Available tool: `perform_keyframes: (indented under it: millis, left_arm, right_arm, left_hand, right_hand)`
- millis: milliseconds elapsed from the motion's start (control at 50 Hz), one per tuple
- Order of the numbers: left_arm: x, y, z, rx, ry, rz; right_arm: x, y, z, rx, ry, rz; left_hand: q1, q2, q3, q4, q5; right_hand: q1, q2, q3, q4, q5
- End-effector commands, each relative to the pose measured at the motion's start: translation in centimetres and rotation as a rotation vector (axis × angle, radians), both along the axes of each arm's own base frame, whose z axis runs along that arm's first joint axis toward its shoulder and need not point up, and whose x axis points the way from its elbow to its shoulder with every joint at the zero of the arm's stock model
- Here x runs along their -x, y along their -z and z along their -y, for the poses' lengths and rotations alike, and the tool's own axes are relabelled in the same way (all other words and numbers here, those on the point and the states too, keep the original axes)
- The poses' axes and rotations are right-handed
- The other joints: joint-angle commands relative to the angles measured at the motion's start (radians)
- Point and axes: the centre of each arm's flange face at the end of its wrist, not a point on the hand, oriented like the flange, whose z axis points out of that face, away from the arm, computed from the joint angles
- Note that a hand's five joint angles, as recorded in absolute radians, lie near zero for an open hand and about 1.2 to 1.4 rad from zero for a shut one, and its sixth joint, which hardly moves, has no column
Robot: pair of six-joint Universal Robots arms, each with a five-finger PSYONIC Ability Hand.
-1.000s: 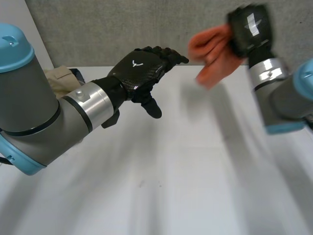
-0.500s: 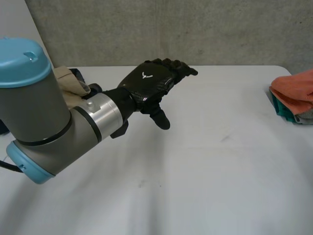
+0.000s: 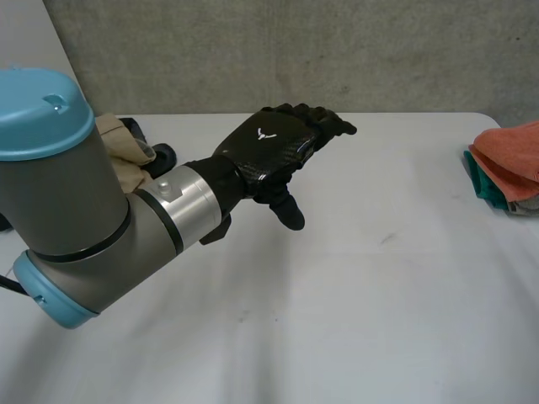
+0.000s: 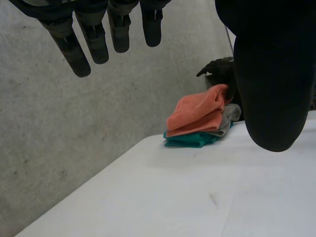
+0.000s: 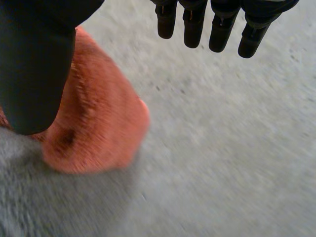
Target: Fold the laundry.
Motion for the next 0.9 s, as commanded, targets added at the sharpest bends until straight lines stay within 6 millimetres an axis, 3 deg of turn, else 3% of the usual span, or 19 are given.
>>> perform_keyframes:
  millis: [20, 160, 200, 240, 260, 320, 340, 380, 400, 440, 500, 520, 580, 640, 700, 740, 840, 880, 900]
  left_arm:
    - [0.0, -1.4, -0.9, 0.026, 0.016, -0.026]
    - [-0.2, -4.1, -1.6, 0.100, 0.021, -0.089]
    - [-0.3, -4.8, -1.6, 0.113, 0.020, -0.110]
    - [-0.6, -6.1, -1.5, 0.139, 0.014, -0.146]
    - [-0.8, -6.5, -1.5, 0.148, 0.010, -0.157]
    - [-1.8, -7.9, -1.0, 0.177, -0.023, -0.182]
    - [-2.2, -8.1, -0.5, 0.185, -0.040, -0.183]
    - [-3.9, -8.4, 1.6, 0.200, -0.113, -0.181]
    - [-4.6, -8.4, 2.7, 0.203, -0.147, -0.177]
    - [-7.3, -8.0, 6.0, 0.204, -0.257, -0.158]
    - [-10.3, -7.5, 9.2, 0.211, -0.381, -0.134]
    - [-12.2, -6.7, 11.3, 0.212, -0.459, -0.104]
    - [-14.7, -4.9, 14.3, 0.223, -0.558, -0.032]
    - [-18.1, -1.8, 18.1, 0.246, -0.656, 0.099]
    - [-20.5, 1.6, 21.3, 0.247, -0.717, 0.197]
    - [-21.1, 4.4, 22.9, 0.219, -0.716, 0.236]
    - [-21.7, 8.3, 25.4, 0.162, -0.721, 0.252]
    - [-21.9, 9.1, 26.0, 0.155, -0.723, 0.255]
    - [-22.0, 9.3, 26.4, 0.156, -0.725, 0.250]
  right_arm:
    - [1.8, -3.7, -2.3, -0.092, 0.248, -0.214]
    - [2.1, -9.3, -3.5, -0.012, 0.423, -0.333]
    - [1.1, -12.2, -4.0, 0.074, 0.421, -0.333]
    - [-0.9, -14.4, -4.5, 0.150, 0.381, -0.328]
    - [-3.4, -16.2, -5.1, 0.219, 0.320, -0.315]
    - [-7.3, -17.7, -6.4, 0.294, 0.200, -0.288]
    - [-10.0, -18.1, -7.6, 0.328, 0.102, -0.285]
    - [-12.1, -18.4, -8.8, 0.353, 0.021, -0.287]
    - [-14.2, -17.9, -10.1, 0.351, -0.063, -0.295]
    - [-16.1, -16.8, -11.3, 0.332, -0.138, -0.300]
    - [-19.3, -14.5, -13.7, 0.275, -0.251, -0.302]
    - [-20.0, -13.8, -14.2, 0.255, -0.272, -0.299]
    - [-22.4, -11.0, -16.3, 0.163, -0.345, -0.297]
    - [-24.1, -8.2, -18.0, 0.064, -0.403, -0.305]
    - [-24.5, -6.2, -18.8, -0.011, -0.427, -0.313]
    - [-24.6, -4.5, -19.2, -0.071, -0.437, -0.321]
    - [-24.2, -2.2, -19.0, -0.147, -0.425, -0.334]
    - [-24.1, -1.5, -18.9, -0.169, -0.416, -0.331]
    - [-24.1, -1.4, -18.9, -0.174, -0.412, -0.332]
  left_hand:
    - [0.081, 0.064, 0.058, 0.064, 0.047]
    - [0.081, 0.064, 0.058, 0.064, 0.047]
    - [0.081, 0.064, 0.058, 0.064, 0.047]
    - [0.081, 0.064, 0.058, 0.064, 0.047]
    - [0.081, 0.064, 0.058, 0.064, 0.047]
    - [0.081, 0.064, 0.058, 0.064, 0.047]
    - [0.081, 0.064, 0.058, 0.064, 0.047]
    - [0.081, 0.064, 0.058, 0.064, 0.047]
    - [0.081, 0.064, 0.058, 0.064, 0.047]
    - [0.081, 0.064, 0.058, 0.064, 0.047]
    - [0.081, 0.064, 0.058, 0.064, 0.047]
    - [0.081, 0.064, 0.058, 0.064, 0.047]
    - [0.081, 0.064, 0.058, 0.064, 0.047]
    - [0.078, 0.061, 0.055, 0.062, 0.044]
    - [0.083, 0.067, 0.061, 0.067, 0.050]
    - [0.104, 0.087, 0.082, 0.088, 0.070]
    - [0.294, 0.278, 0.272, 0.278, 0.261]
    - [0.464, 0.447, 0.442, 0.448, 0.430]
    - [0.857, 0.841, 0.835, 0.841, 0.824]
  right_hand:
    - [-0.053, -0.043, -0.043, -0.043, -0.049]
    - [-0.053, -0.043, -0.043, -0.043, -0.049]
    - [-0.053, -0.043, -0.043, -0.043, -0.049]
    - [-0.053, -0.043, -0.043, -0.043, -0.049]
    - [-0.053, -0.043, -0.043, -0.043, -0.049]
    - [-0.053, -0.043, -0.043, -0.043, -0.049]
    - [-0.053, -0.043, -0.043, -0.043, -0.049]
    - [-0.053, -0.043, -0.043, -0.043, -0.049]
    - [-0.053, -0.043, -0.043, -0.043, -0.049]
    - [-0.053, -0.043, -0.043, -0.043, -0.049]
    - [-0.053, -0.043, -0.043, -0.043, -0.049]
    - [-0.053, -0.043, -0.043, -0.043, -0.049]
    - [-0.053, -0.043, -0.043, -0.043, -0.049]
    - [-0.053, -0.043, -0.043, -0.043, -0.049]
    - [-0.053, -0.043, -0.043, -0.043, -0.049]
    - [-0.053, -0.043, -0.043, -0.043, -0.049]
    - [-0.053, -0.043, -0.043, -0.043, -0.049]
    - [-0.053, -0.043, -0.043, -0.043, -0.049]
    - [-0.053, -0.043, -0.043, -0.043, -0.049]
